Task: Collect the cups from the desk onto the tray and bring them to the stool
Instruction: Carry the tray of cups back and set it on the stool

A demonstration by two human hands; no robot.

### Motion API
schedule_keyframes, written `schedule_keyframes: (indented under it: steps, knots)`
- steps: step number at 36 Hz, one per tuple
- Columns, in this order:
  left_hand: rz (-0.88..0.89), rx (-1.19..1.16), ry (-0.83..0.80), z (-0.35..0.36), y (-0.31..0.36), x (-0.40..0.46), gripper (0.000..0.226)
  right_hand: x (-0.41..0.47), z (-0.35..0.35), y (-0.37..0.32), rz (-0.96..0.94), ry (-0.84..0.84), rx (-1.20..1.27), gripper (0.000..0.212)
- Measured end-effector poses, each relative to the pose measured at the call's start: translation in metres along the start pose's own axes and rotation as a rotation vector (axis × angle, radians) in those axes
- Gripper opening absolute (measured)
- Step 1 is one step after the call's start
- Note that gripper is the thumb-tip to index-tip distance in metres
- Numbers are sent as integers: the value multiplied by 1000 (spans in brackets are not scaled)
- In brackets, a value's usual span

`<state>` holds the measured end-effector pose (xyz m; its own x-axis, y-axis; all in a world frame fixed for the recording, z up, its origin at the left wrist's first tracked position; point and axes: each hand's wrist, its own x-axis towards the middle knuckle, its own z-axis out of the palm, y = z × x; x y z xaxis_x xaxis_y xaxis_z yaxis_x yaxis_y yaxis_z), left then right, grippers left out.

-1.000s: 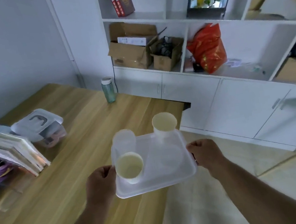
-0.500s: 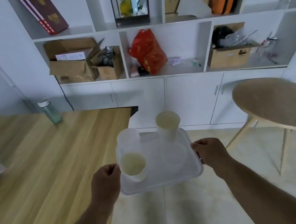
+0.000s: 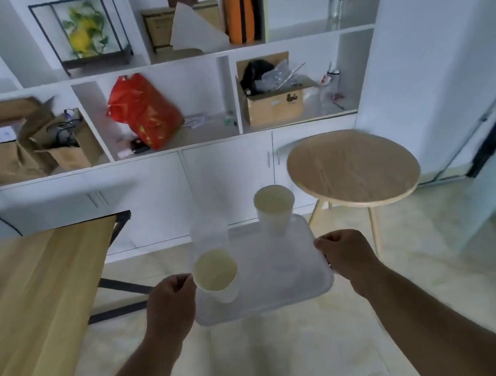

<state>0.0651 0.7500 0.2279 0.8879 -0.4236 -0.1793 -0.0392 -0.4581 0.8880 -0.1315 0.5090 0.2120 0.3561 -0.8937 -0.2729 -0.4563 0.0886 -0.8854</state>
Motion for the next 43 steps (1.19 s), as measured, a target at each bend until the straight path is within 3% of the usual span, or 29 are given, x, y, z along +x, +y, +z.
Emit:
schedule_keyframes:
  steps: [14,27,43]
  knots:
    - [89,55,-194,164,60,33,18,68,-129,56,103,190,56,31]
    - [96,41,-294,298,120,111,20,192,-198,46,184,250,38,46]
    - [25,70,-302,417,191,189,20,352,-262,33,155,214,10,23]
